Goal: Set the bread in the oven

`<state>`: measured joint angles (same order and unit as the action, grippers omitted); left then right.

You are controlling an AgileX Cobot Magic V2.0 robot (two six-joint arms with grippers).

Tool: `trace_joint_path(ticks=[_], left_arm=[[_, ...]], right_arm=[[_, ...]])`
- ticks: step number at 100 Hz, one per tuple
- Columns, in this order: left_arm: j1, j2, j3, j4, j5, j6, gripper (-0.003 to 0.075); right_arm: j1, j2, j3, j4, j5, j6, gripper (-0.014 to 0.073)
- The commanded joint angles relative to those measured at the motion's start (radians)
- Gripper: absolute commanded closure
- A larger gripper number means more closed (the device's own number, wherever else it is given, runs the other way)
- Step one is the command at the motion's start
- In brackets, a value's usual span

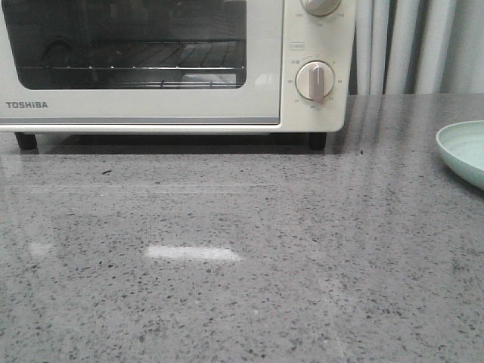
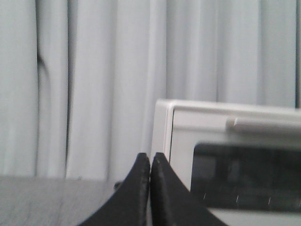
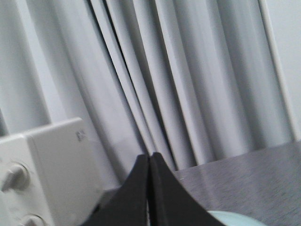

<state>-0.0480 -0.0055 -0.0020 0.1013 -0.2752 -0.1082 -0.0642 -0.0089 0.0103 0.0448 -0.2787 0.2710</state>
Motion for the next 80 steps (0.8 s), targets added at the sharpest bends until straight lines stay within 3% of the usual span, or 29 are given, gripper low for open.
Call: trace_joint_path(ticks=[1, 17, 29, 44, 63, 80], left_arm=[[-0.008, -0.028, 0.025, -0.086, -0.231, -0.044, 0.0741], [-0.008, -0.028, 0.023, -0.093, -0.458, -0.044, 0.0741], [-0.008, -0.028, 0.013, -0.093, -0.418, -0.06, 0.0741], [-0.008, -0.026, 0.011, -0.093, -0.357, -0.154, 0.0741], [-0.008, -0.009, 0.011, -0.093, -0.311, -0.268, 0.0741], [-0.008, 0.014, -0.023, -0.093, -0.307, -0.29, 0.0741]], right_arm=[[-0.005, -0.021, -0.007, 0.001, -0.045, 0.102, 0.067], [-0.003, -0.019, -0.061, 0.001, 0.082, 0.105, 0.067], [-0.003, -0.019, -0.125, -0.003, 0.201, 0.105, 0.067], [-0.003, -0.004, -0.211, -0.111, 0.317, 0.105, 0.067], [0.001, 0.099, -0.332, -0.086, 0.551, 0.105, 0.067], [0.002, 0.228, -0.433, -0.086, 0.599, 0.105, 0.067]])
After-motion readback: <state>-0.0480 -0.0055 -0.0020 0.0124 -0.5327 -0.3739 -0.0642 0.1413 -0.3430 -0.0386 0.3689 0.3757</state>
